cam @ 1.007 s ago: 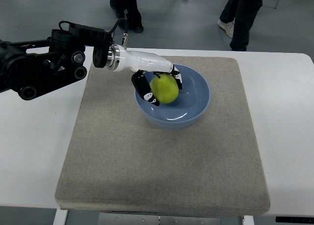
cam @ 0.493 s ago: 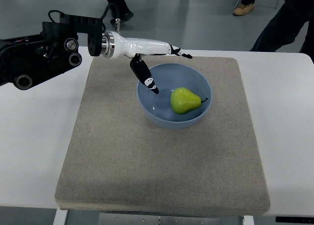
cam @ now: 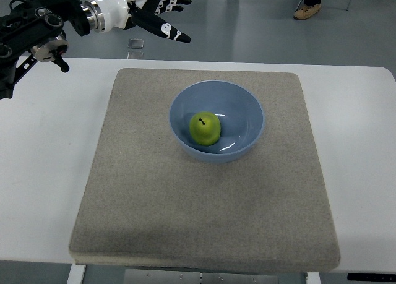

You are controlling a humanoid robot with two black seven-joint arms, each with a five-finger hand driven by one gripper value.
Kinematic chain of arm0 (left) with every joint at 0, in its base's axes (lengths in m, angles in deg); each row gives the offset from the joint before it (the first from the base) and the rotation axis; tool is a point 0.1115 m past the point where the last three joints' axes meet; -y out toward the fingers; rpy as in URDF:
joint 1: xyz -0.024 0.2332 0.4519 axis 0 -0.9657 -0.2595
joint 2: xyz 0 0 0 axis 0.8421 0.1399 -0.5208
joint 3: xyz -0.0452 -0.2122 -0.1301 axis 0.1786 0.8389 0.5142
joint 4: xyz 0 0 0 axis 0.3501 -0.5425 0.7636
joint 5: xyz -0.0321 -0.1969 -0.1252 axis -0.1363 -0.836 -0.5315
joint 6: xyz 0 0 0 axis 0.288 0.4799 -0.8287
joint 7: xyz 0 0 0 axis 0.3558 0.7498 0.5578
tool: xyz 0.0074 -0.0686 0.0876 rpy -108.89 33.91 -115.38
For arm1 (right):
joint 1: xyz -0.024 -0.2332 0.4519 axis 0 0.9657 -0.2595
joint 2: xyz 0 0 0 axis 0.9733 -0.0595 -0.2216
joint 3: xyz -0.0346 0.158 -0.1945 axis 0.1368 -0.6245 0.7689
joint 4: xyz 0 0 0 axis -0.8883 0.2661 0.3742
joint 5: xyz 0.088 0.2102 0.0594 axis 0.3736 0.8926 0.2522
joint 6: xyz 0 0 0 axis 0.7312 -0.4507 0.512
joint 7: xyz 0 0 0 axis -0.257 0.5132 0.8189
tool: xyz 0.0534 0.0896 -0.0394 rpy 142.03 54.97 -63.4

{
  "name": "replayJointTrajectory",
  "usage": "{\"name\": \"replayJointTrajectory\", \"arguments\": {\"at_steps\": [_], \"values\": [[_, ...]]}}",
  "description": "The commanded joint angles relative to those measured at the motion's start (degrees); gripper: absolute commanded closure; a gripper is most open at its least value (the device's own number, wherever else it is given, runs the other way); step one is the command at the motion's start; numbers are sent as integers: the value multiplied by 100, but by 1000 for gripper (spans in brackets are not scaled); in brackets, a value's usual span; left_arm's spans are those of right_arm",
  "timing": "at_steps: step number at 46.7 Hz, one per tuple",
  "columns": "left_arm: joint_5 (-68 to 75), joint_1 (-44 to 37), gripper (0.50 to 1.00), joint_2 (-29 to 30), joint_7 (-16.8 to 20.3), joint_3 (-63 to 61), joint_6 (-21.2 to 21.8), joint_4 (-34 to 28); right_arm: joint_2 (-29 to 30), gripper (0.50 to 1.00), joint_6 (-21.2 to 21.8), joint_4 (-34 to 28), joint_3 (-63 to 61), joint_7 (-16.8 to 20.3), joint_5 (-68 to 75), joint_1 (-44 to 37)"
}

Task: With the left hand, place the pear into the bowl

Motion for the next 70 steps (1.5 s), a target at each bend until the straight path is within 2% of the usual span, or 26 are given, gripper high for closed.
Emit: {"name": "replayJointTrajectory", "arguments": {"at_steps": [1, 15, 22, 26, 30, 43, 51, 70], "values": [[-459, -52, 506, -2, 0, -3, -9, -279, 0, 576, 0, 0, 0, -6, 0, 0], [-1690, -772, 506, 24, -8, 32, -96, -534, 0, 576, 0, 0, 0, 3, 0, 0], [-2630, -1097, 506, 42, -104, 374, -438, -701, 0, 576, 0, 0, 0, 3, 0, 0], [-3017, -1115, 506, 42, -561, 471, -843, -912, 0, 576, 0, 0, 0, 3, 0, 0], [-3561, -1150, 506, 16, -1035, 664, -1063, -1131, 0, 576, 0, 0, 0, -6, 0, 0], [-5469, -1589, 504, -19, -2565, 1648, -1125, -1246, 0, 574, 0, 0, 0, 3, 0, 0], [-5584, -1845, 504, -37, -2645, 1719, -1107, -1246, 0, 574, 0, 0, 0, 3, 0, 0], [-5575, -1862, 506, -46, -2654, 1719, -1125, -1211, 0, 574, 9, -9, -17, 3, 26, 0]]}}
